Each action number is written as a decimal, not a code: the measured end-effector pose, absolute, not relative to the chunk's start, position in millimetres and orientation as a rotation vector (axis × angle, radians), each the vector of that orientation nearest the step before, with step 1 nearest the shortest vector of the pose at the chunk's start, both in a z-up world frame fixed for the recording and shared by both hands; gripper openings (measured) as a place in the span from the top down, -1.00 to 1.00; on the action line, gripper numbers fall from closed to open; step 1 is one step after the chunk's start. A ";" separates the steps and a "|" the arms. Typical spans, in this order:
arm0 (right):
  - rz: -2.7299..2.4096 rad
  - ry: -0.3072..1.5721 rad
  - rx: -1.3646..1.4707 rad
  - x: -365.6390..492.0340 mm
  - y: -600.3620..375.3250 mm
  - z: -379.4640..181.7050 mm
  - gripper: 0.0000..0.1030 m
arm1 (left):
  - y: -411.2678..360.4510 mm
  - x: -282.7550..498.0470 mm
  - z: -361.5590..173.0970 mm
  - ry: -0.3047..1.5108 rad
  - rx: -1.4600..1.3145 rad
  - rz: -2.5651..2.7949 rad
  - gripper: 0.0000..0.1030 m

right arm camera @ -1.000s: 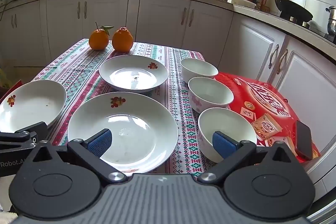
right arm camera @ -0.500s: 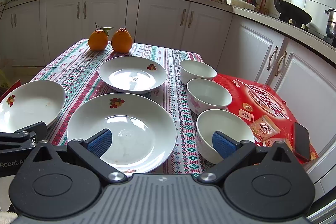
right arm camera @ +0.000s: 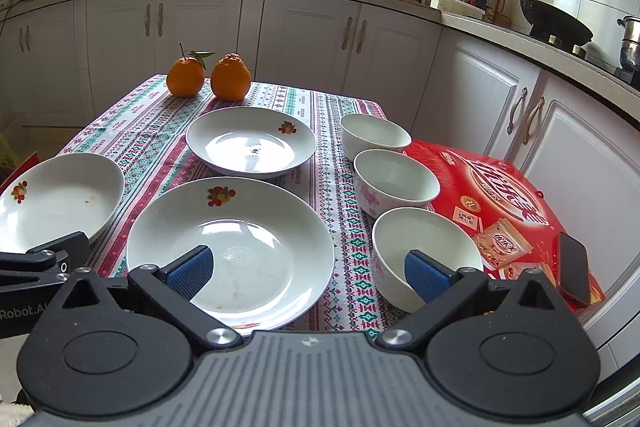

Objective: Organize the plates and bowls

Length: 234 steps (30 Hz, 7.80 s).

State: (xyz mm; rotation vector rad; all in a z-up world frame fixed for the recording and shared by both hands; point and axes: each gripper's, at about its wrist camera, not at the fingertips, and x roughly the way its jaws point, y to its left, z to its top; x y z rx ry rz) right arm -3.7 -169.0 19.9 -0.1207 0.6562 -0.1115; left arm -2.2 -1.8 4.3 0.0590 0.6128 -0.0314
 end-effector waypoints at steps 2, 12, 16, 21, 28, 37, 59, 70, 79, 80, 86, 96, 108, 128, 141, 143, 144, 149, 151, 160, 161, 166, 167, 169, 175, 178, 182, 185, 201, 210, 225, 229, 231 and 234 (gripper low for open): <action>-0.111 0.656 -0.121 -3.8 -169.0 19.8 -1.00 | -1.5 -1.8 3.7 0.613 0.060 -0.031 -0.99; -0.114 0.654 -0.121 -5.2 -170.8 19.8 -1.00 | -4.5 -1.6 8.1 0.612 0.060 -0.031 -0.99; -0.113 0.655 -0.121 -5.1 -170.5 19.7 -1.00 | -5.9 -2.0 9.8 0.612 0.061 -0.030 -0.99; -0.114 0.656 -0.121 -5.3 -170.5 19.7 -1.00 | -4.0 -1.7 7.9 0.612 0.060 -0.031 -0.99; -0.115 0.656 -0.120 -5.4 -170.7 19.2 -1.00 | -7.7 -1.7 8.9 0.613 0.060 -0.031 -0.99; -0.115 0.657 -0.121 -5.4 -170.9 19.1 -1.00 | -7.5 -1.9 8.8 0.613 0.060 -0.032 -0.99; -0.056 0.668 -0.135 5.6 -169.7 24.7 -1.00 | 2.4 5.5 7.5 0.602 0.078 -0.061 -0.99; 0.103 0.631 -0.126 33.6 -171.1 42.4 -1.00 | 30.0 19.6 2.2 0.622 0.117 -0.016 -0.99; 0.297 0.658 -0.076 72.3 -158.5 41.1 -1.00 | 63.5 19.9 -16.2 0.662 0.119 -0.118 -0.99; 0.318 0.668 -0.075 76.6 -155.6 38.9 -1.00 | 67.3 19.9 -19.7 0.672 0.117 -0.124 -0.99; 0.425 0.732 -0.078 99.6 -135.4 23.7 -1.00 | 86.0 27.1 -42.1 0.738 0.108 -0.156 -0.99; 0.598 0.824 -0.108 135.2 -95.2 7.3 -1.00 | 97.8 47.1 -60.0 0.791 0.139 -0.198 -0.99; 0.764 0.931 -0.154 192.1 -52.3 -17.7 -1.00 | 105.4 57.0 -64.9 0.791 0.127 -0.298 -1.00; 0.976 1.089 -0.097 247.7 -19.3 -47.1 -0.64 | 118.0 61.3 -61.3 0.776 0.176 -0.369 -0.99; 0.973 1.063 -0.126 253.9 -21.7 -38.7 -0.64 | 124.7 80.1 -58.3 0.768 0.213 -0.407 -0.97; 0.967 1.052 -0.126 258.8 -22.3 -35.6 -0.64 | 124.9 86.4 -57.0 0.761 0.222 -0.412 -0.97; 0.962 1.049 -0.125 261.4 -22.3 -34.5 -0.64 | 125.7 89.5 -56.3 0.756 0.224 -0.416 -0.97; 0.934 1.032 -0.119 279.1 -24.9 -31.7 -0.64 | 126.6 111.1 -54.2 0.746 0.232 -0.433 -0.97; 0.925 1.029 -0.113 286.6 -26.7 -31.6 -0.64 | 127.0 120.1 -54.6 0.744 0.230 -0.442 -0.97; 0.876 1.034 -0.090 312.4 -32.7 -39.1 -0.65 | 123.6 145.8 -59.8 0.739 0.244 -0.465 -0.97; 0.874 1.032 -0.087 314.7 -33.4 -40.0 -0.65 | 123.9 147.4 -59.7 0.740 0.243 -0.466 -0.97; 0.864 1.032 -0.082 319.8 -34.3 -42.4 -0.65 | 122.9 151.7 -60.7 0.741 0.251 -0.466 -0.97; 0.859 1.032 -0.083 320.4 -34.4 -43.6 -0.65 | 122.8 153.0 -60.7 0.741 0.250 -0.466 -0.97; 0.852 1.032 -0.085 321.1 -34.8 -45.4 -0.65 | 123.1 153.8 -61.0 0.741 0.244 -0.467 -0.97; 0.841 1.025 -0.087 323.3 -34.0 -48.6 -0.65 | 119.5 154.7 -60.4 0.731 0.269 -0.458 -0.97; 0.843 1.021 -0.092 323.3 -32.7 -48.6 -0.67 | 119.5 154.9 -61.7 0.730 0.273 -0.457 -0.97; 0.850 1.016 -0.114 319.7 -28.6 -50.0 -0.82 | 120.5 155.1 -62.1 0.731 0.243 -0.461 -0.98; 0.844 1.016 -0.118 317.0 -26.8 -49.1 -0.94 | 121.9 152.1 -61.2 0.733 0.221 -0.452 -0.99; 0.731 0.917 -0.134 249.0 -79.3 -6.1 -1.00 | 119.4 98.5 -46.3 0.696 0.159 -0.375 -0.99; 0.666 0.865 -0.106 186.6 -126.9 5.1 -1.00 | 93.8 69.5 -39.6 0.705 0.179 -0.449 -0.99; 0.497 0.860 -0.046 114.6 -198.0 -0.8 -1.00 | 32.7 50.3 -50.3 0.707 0.251 -0.661 -0.99; 0.461 0.870 -0.030 110.1 -209.5 -3.6 -1.00 | 18.2 56.3 -57.5 0.716 0.276 -0.718 -0.99; 0.443 0.873 -0.027 107.8 -214.0 -4.1 -1.00 | 12.1 57.6 -60.2 0.717 0.289 -0.745 -0.99; 0.425 0.880 -0.019 106.0 -220.2 -3.8 -1.00 | 4.5 61.4 -64.2 0.720 0.301 -0.781 -0.99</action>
